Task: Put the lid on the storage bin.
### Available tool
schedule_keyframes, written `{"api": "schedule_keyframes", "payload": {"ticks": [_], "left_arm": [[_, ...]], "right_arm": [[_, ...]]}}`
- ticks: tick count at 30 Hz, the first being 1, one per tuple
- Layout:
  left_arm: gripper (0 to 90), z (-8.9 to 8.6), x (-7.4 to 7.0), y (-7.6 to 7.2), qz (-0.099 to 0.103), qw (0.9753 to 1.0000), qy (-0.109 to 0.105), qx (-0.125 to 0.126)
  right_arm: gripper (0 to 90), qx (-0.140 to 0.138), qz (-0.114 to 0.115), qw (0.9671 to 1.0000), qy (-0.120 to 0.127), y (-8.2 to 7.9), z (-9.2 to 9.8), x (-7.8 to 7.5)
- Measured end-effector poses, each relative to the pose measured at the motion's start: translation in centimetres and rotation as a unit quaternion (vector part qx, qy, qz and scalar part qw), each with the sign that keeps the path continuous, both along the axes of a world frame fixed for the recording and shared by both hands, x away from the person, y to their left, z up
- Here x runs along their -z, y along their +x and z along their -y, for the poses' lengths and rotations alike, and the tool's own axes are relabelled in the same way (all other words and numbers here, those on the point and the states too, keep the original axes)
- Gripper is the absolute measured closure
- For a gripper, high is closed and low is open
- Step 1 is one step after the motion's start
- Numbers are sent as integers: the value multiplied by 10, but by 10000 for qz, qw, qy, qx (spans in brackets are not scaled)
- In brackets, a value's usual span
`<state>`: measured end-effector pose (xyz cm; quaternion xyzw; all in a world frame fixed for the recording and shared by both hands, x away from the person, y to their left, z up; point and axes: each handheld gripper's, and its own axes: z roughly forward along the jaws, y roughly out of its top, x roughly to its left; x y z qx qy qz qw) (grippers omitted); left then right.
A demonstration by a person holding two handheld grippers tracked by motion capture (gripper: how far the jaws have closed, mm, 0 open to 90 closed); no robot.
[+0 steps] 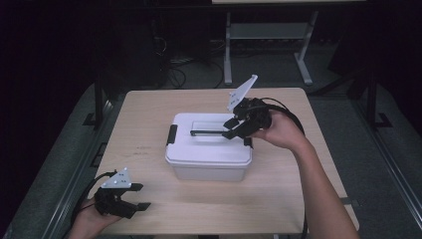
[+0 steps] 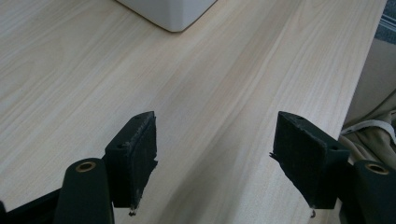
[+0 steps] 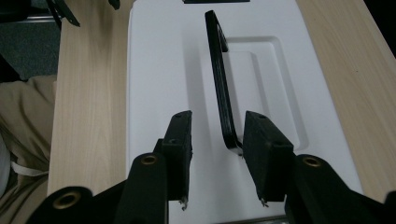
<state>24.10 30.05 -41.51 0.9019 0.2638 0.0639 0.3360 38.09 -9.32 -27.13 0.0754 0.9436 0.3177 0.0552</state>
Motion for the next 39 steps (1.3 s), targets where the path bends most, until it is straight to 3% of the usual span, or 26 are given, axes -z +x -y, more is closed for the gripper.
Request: {"api": "schedule_keyframes", "payload": {"ticks": [15, 39], "left_arm": [[299, -1, 0, 1, 6, 10000, 9, -16], [298, 0, 1, 2, -30, 10000, 43, -5]], "right_arm": [[600, 107, 94, 9999, 3, -6, 12, -3], [577, 438, -45, 9990, 54, -14, 42, 7]]}}
